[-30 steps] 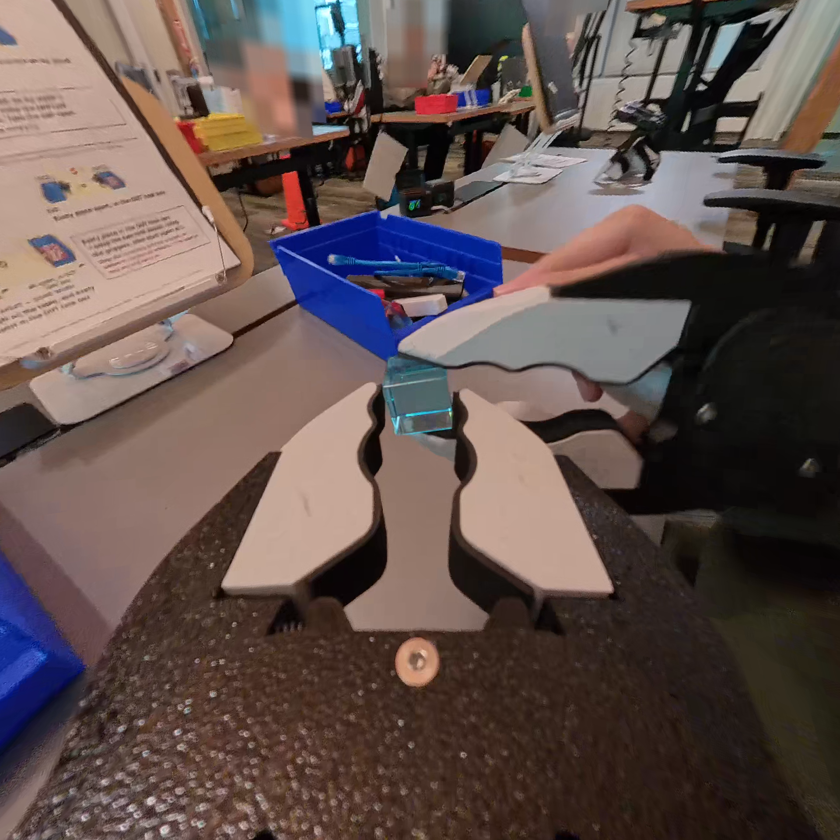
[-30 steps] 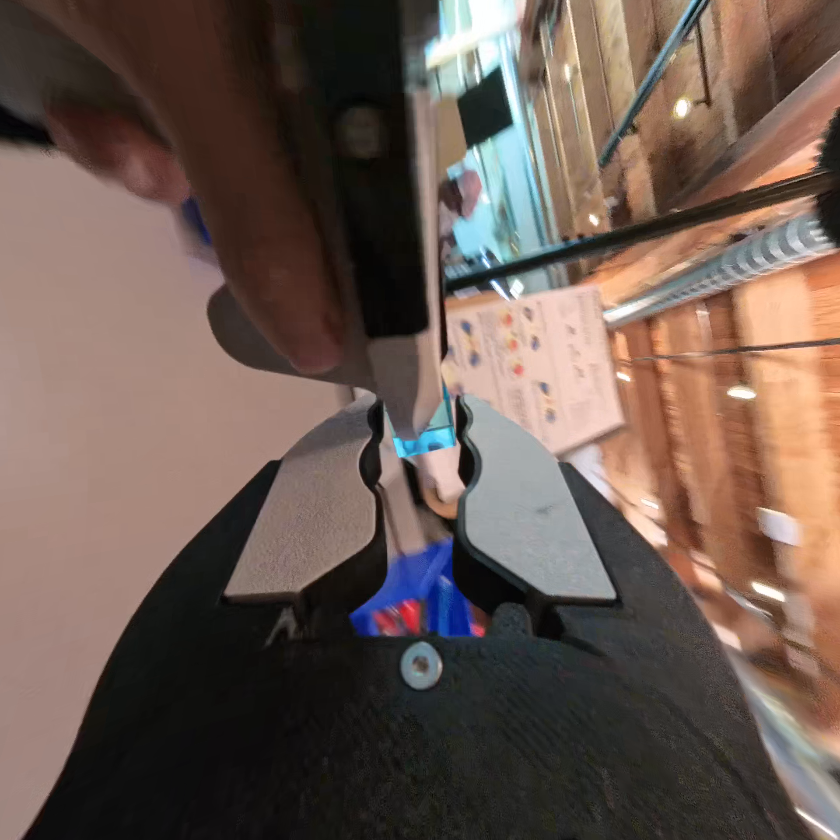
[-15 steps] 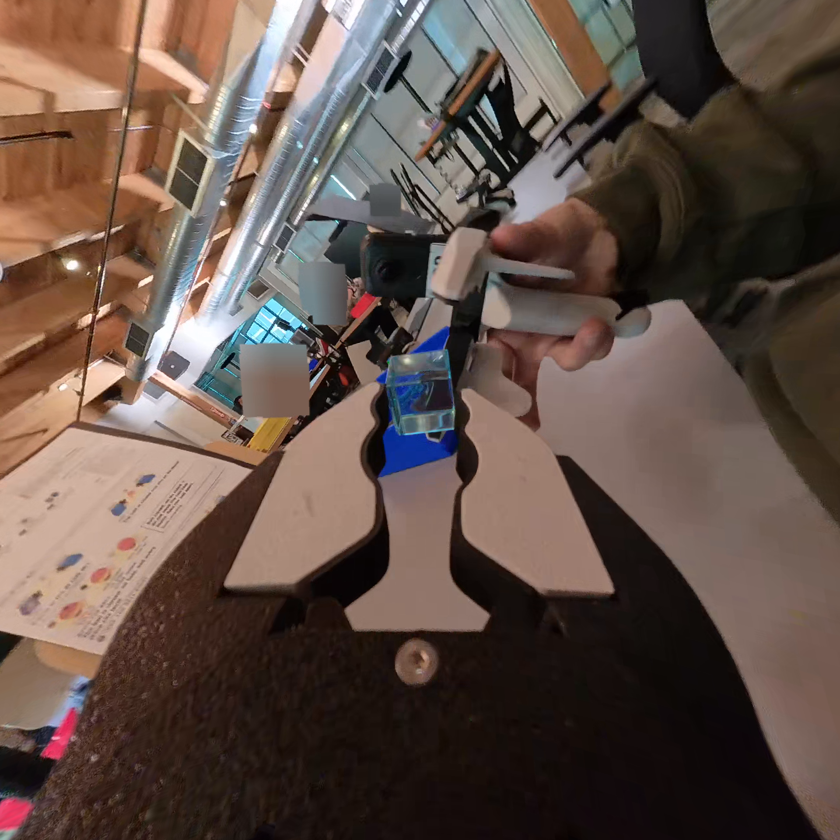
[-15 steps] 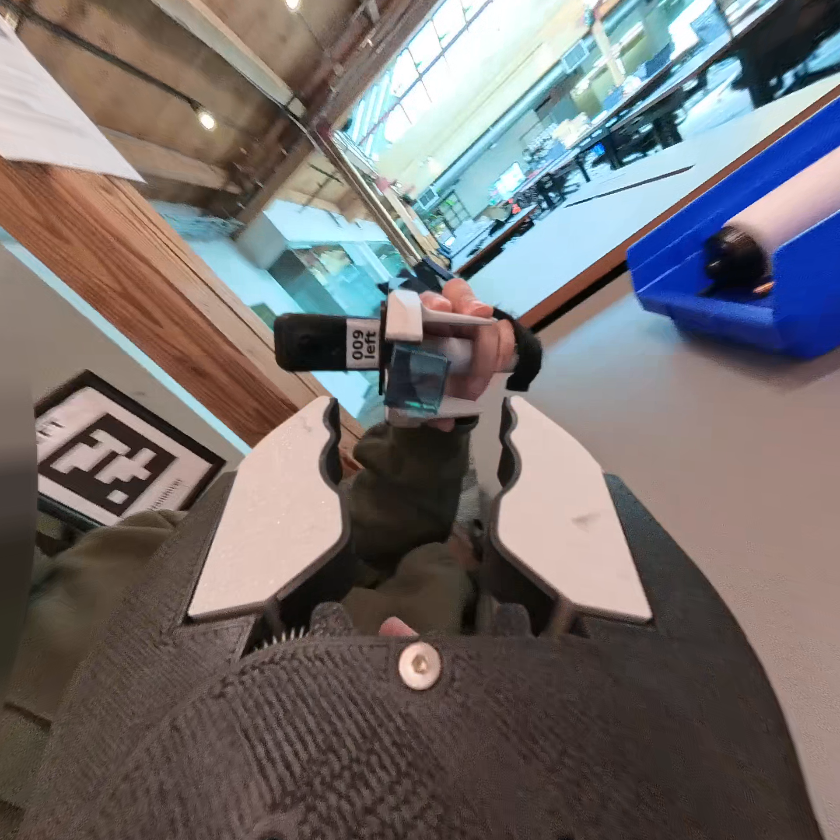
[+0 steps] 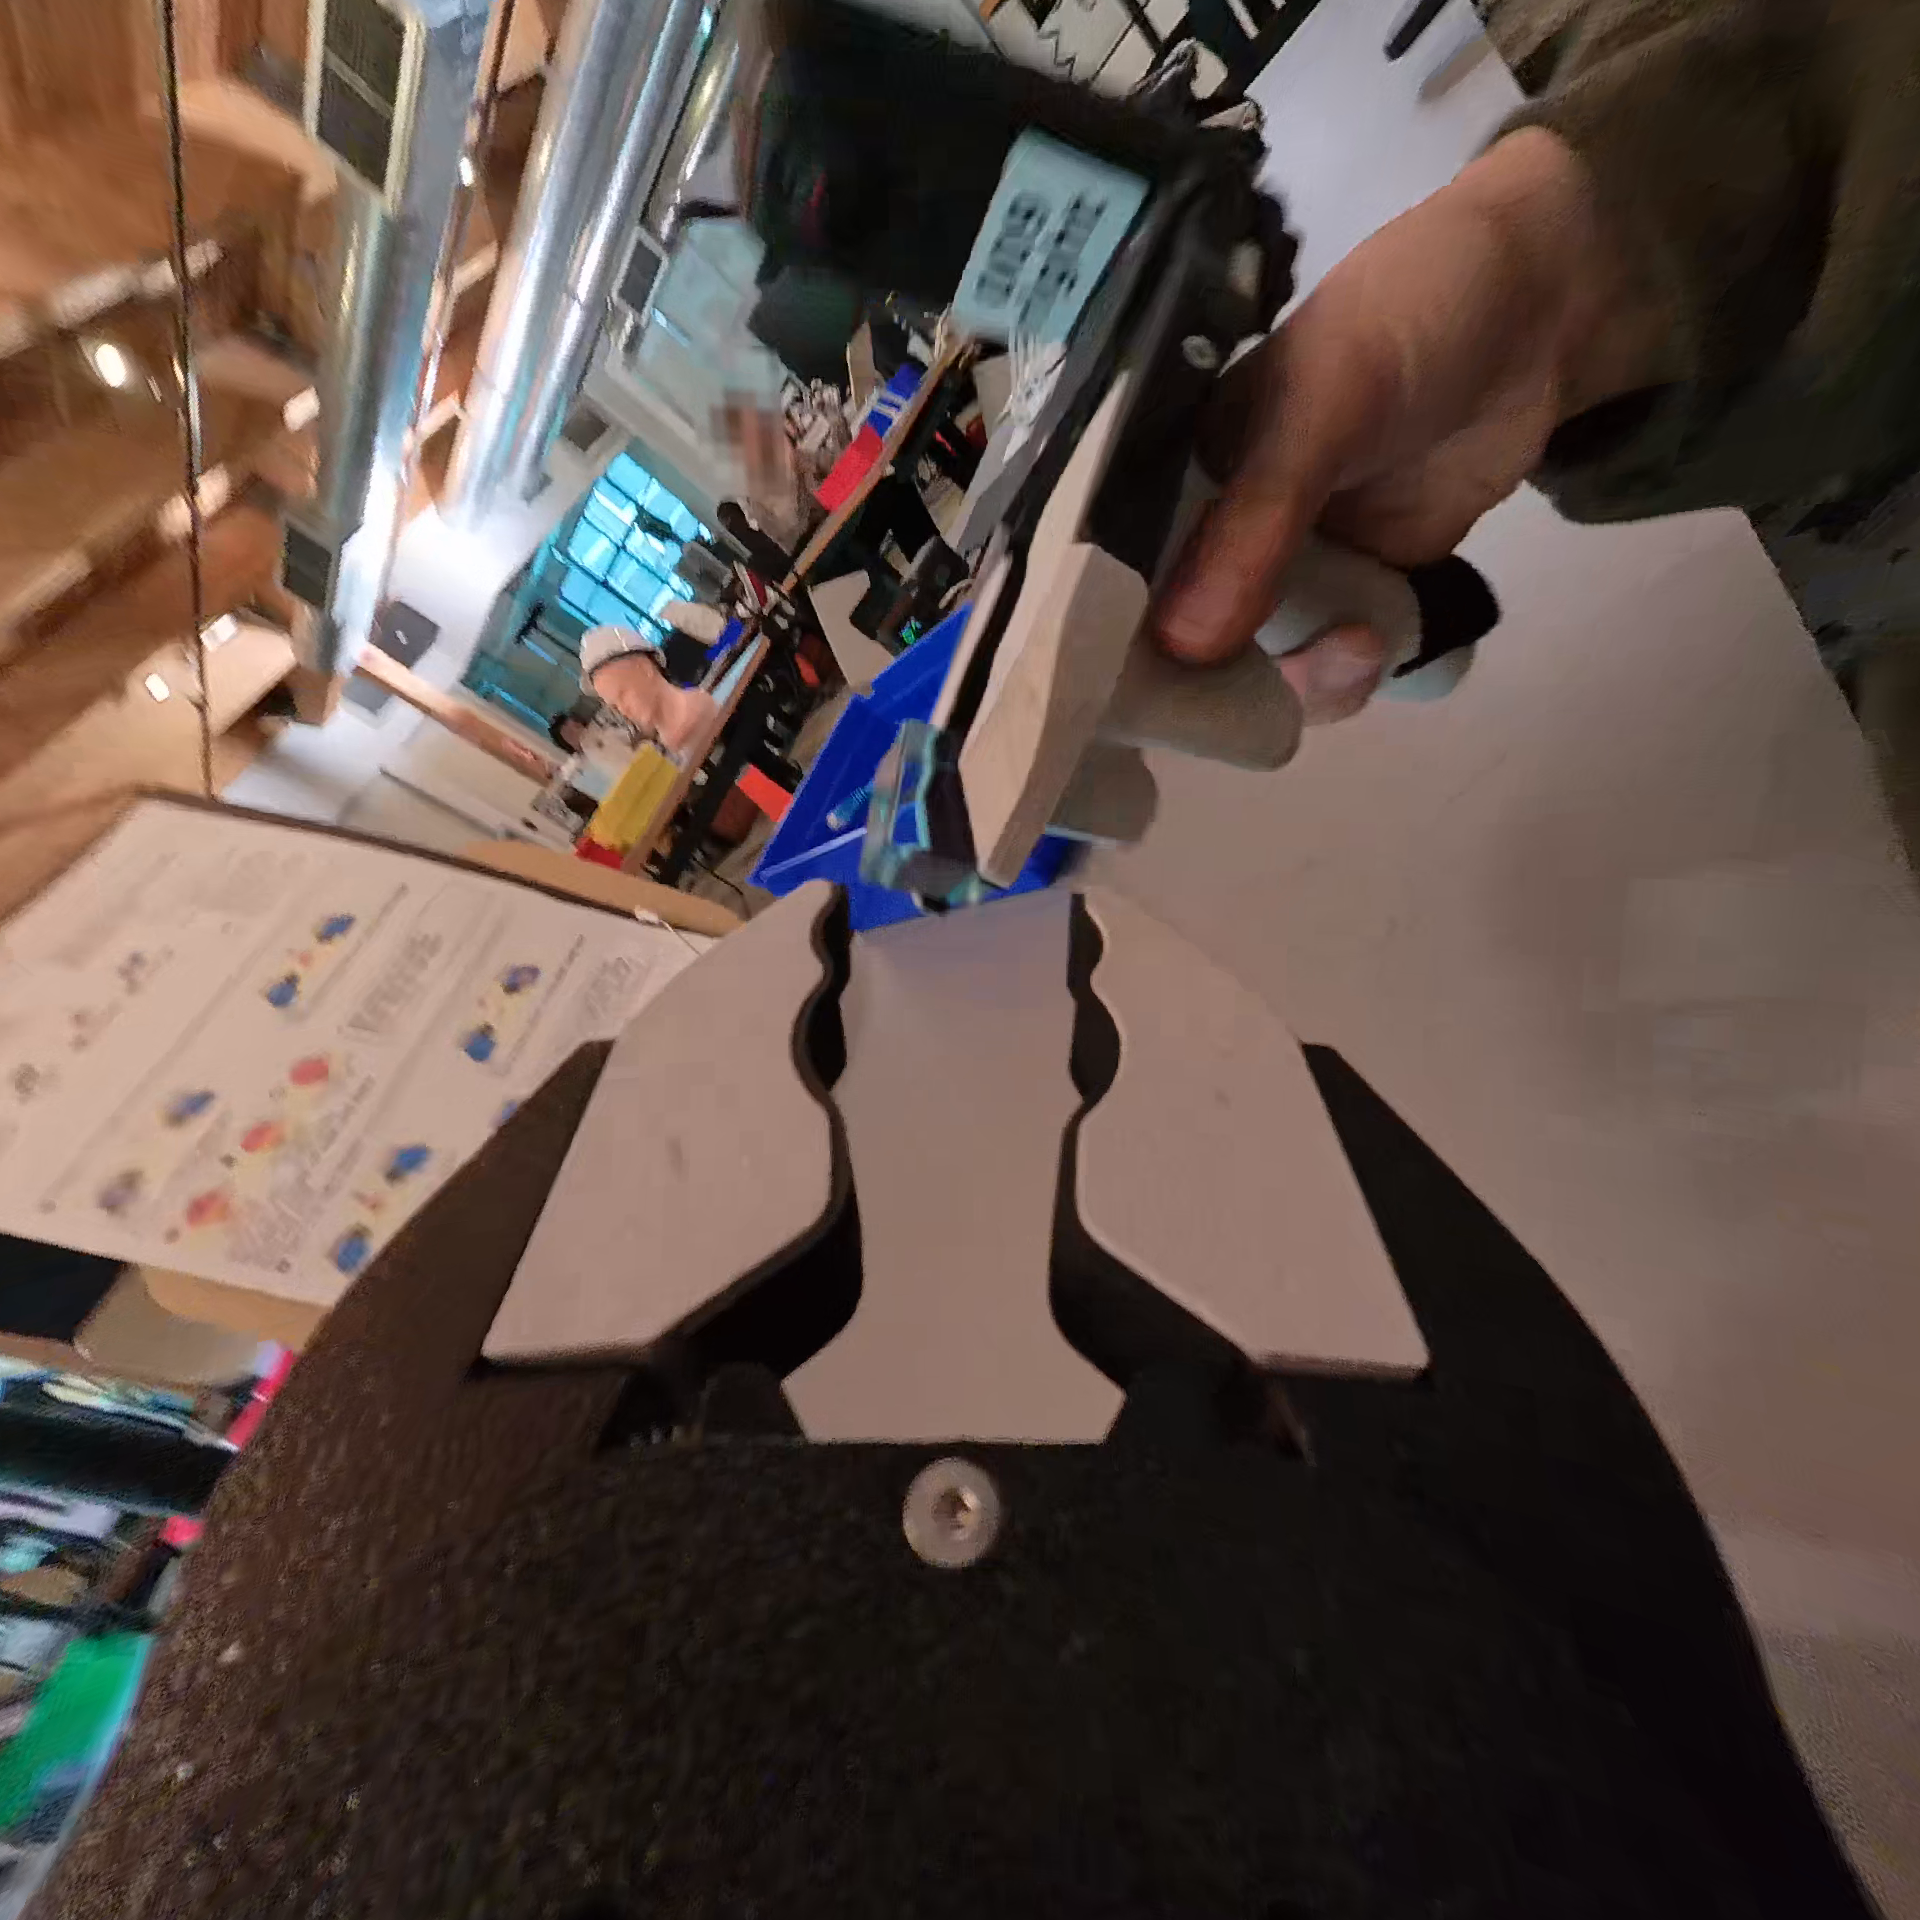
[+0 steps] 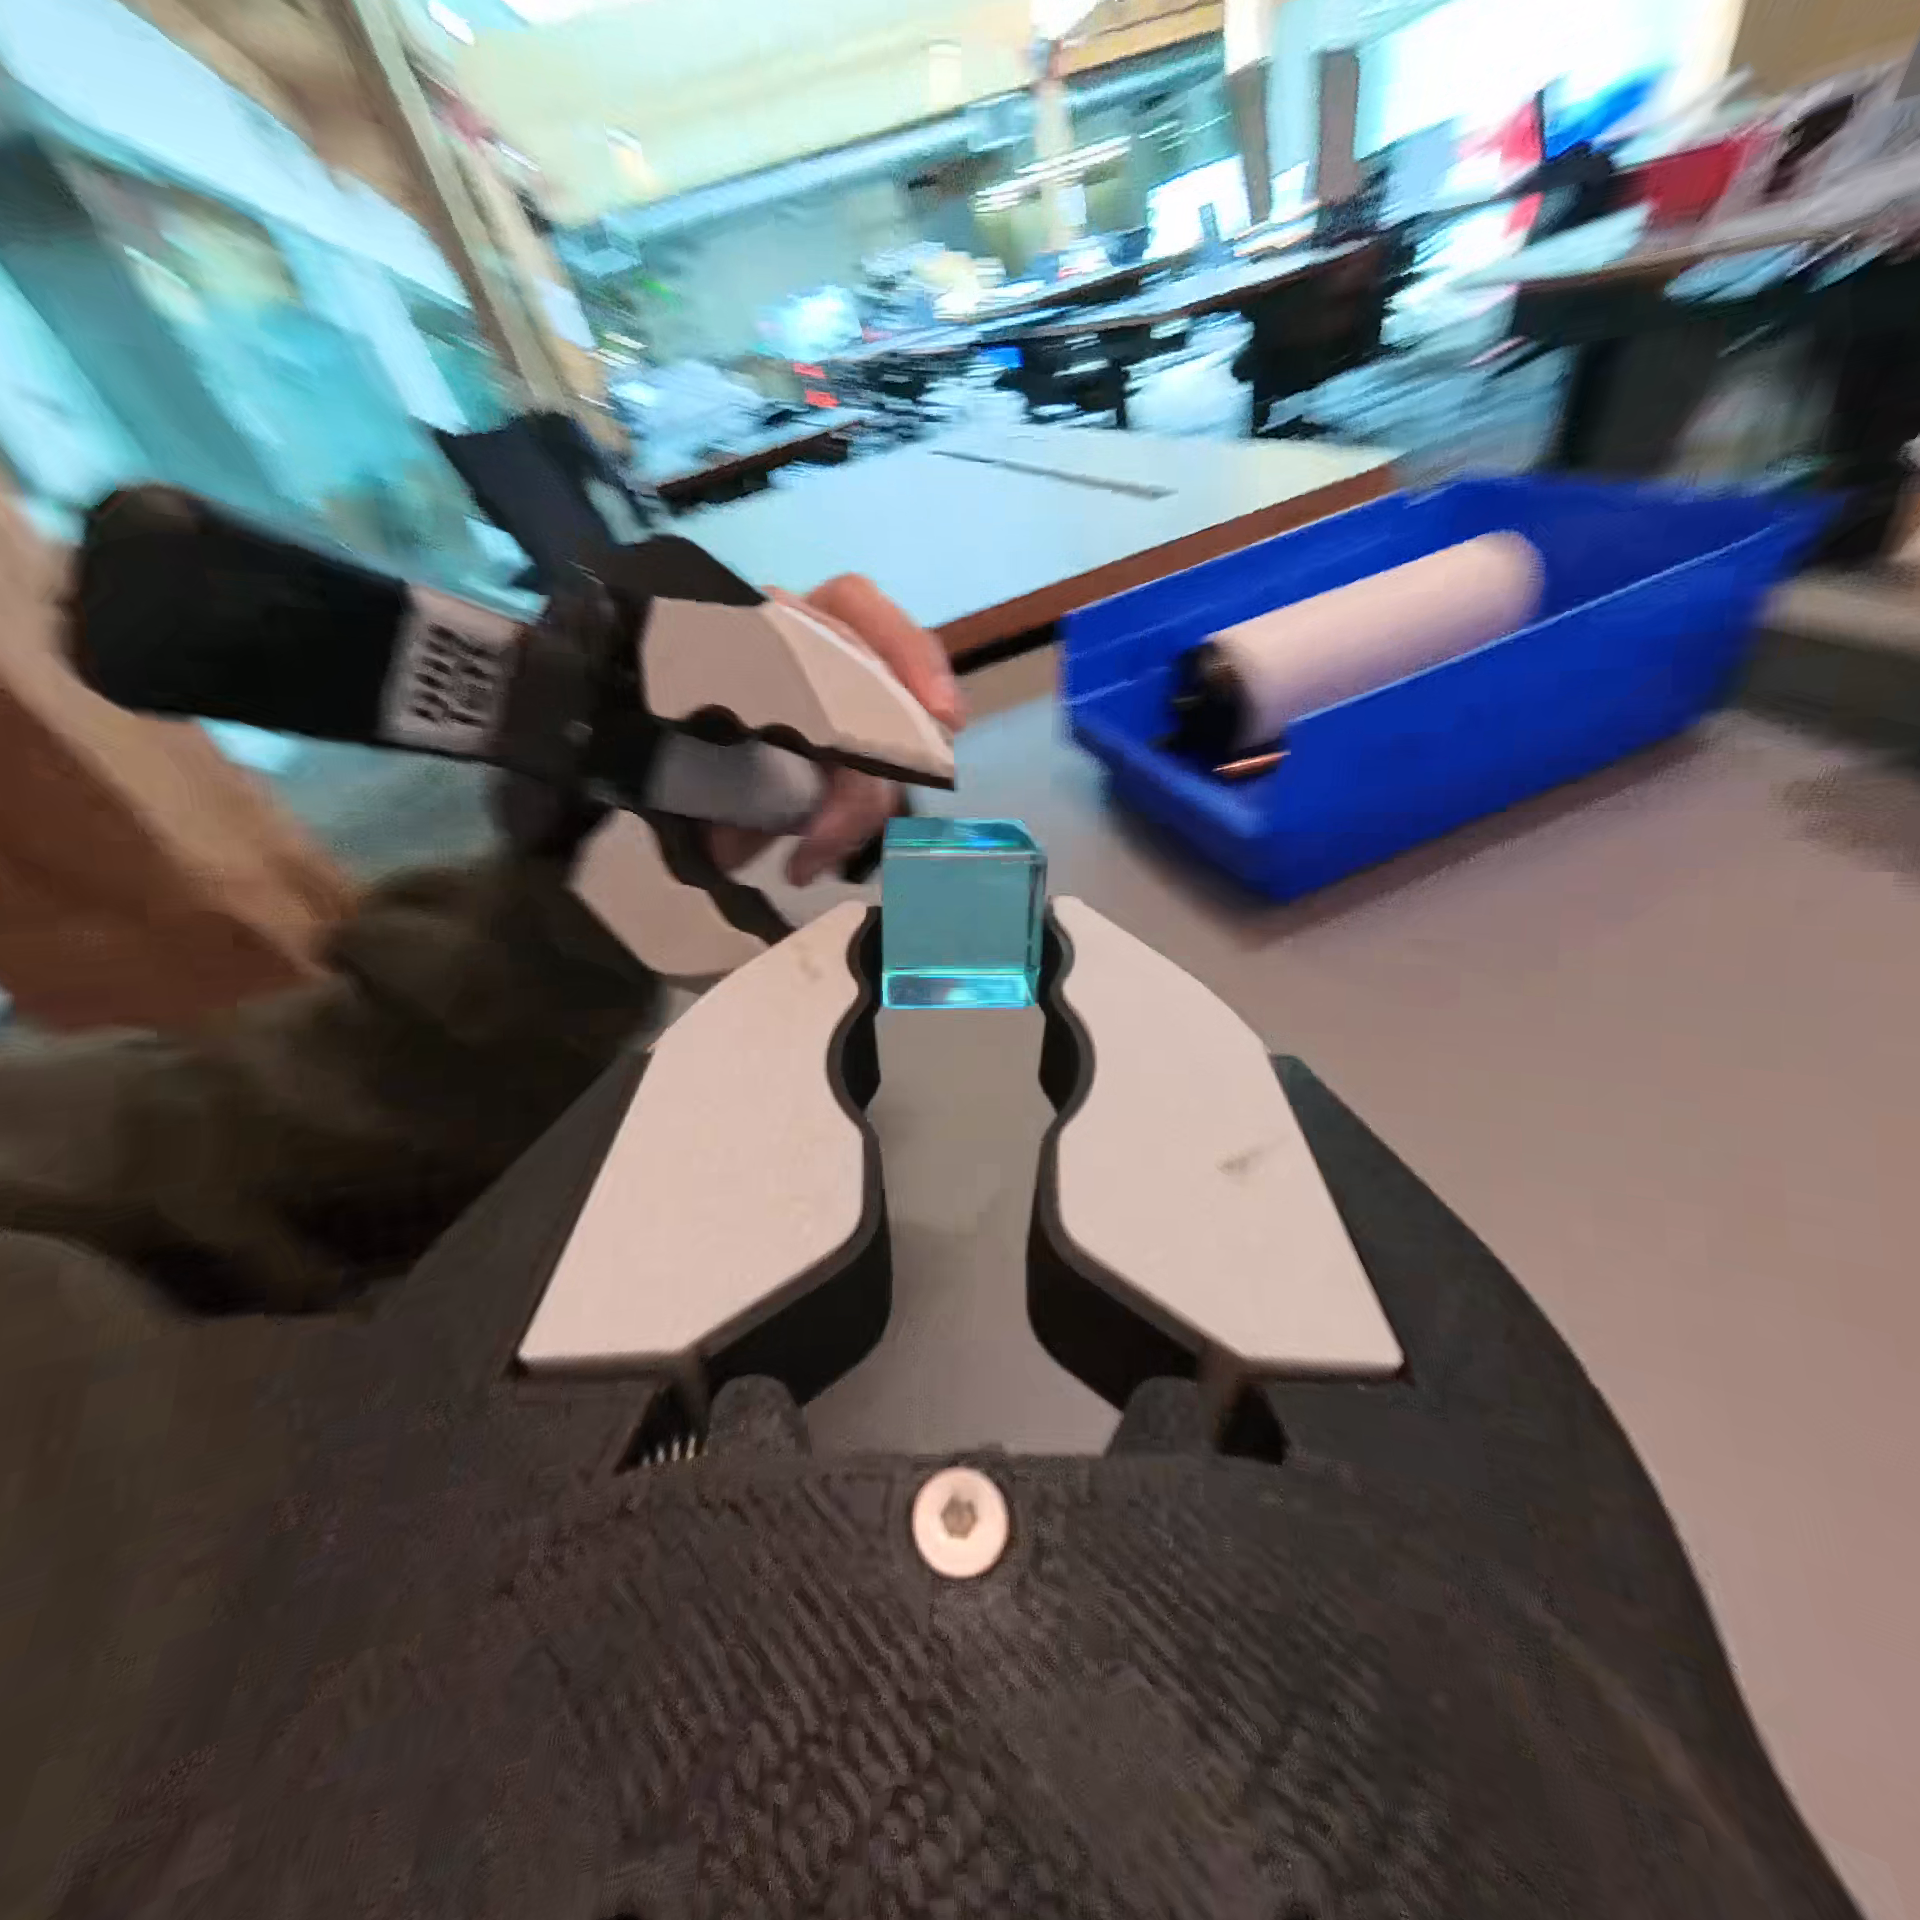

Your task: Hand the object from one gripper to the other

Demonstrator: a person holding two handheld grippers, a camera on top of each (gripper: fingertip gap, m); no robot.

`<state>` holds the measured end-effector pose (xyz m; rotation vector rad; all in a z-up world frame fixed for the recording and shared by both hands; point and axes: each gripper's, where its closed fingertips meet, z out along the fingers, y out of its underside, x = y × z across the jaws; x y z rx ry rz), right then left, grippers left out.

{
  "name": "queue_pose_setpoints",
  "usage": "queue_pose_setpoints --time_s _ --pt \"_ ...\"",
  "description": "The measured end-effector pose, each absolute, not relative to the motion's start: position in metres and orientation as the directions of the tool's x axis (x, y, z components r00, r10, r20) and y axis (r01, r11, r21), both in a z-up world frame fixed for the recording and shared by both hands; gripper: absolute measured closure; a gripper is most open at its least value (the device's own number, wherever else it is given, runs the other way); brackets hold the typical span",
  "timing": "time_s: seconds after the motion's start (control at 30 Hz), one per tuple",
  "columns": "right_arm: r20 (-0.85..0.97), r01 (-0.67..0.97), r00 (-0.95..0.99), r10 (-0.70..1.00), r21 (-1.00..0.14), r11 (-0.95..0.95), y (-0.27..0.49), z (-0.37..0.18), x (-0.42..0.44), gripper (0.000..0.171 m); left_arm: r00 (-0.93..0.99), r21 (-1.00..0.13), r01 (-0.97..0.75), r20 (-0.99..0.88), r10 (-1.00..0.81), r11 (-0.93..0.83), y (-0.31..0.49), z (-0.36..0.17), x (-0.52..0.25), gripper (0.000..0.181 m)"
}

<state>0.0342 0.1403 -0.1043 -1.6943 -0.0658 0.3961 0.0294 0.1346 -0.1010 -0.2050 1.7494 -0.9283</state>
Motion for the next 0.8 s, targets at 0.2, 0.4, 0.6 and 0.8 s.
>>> queue_pose_setpoints --time_s 0.2,0.4,0.6,0.8 --pt "0.122 0.123 0.992 0.039 -0.992 -0.027 0.136 -0.083 0.056 0.144 -0.476 -0.960 0.114 -0.278 -0.834 0.255 0.135 -0.080 0.040 0.139" --pt "0.487 0.471 0.847 -0.213 -0.874 -0.123 0.135 -0.083 0.069 0.144 -0.395 -0.995 -0.055 0.103 -0.913 -0.088 0.131 -0.073 0.051 0.135" --pt "0.669 0.634 0.703 -0.240 -0.743 -0.216 0.142 -0.089 0.054 0.144 -0.368 -0.992 -0.127 0.060 -0.928 -0.014 0.119 -0.086 0.053 0.148" --pt "0.705 0.669 0.682 -0.196 -0.709 -0.223 0.143 -0.091 0.050 0.144 -0.423 -0.989 -0.147 0.038 -0.905 0.027 0.122 -0.091 0.051 0.153"
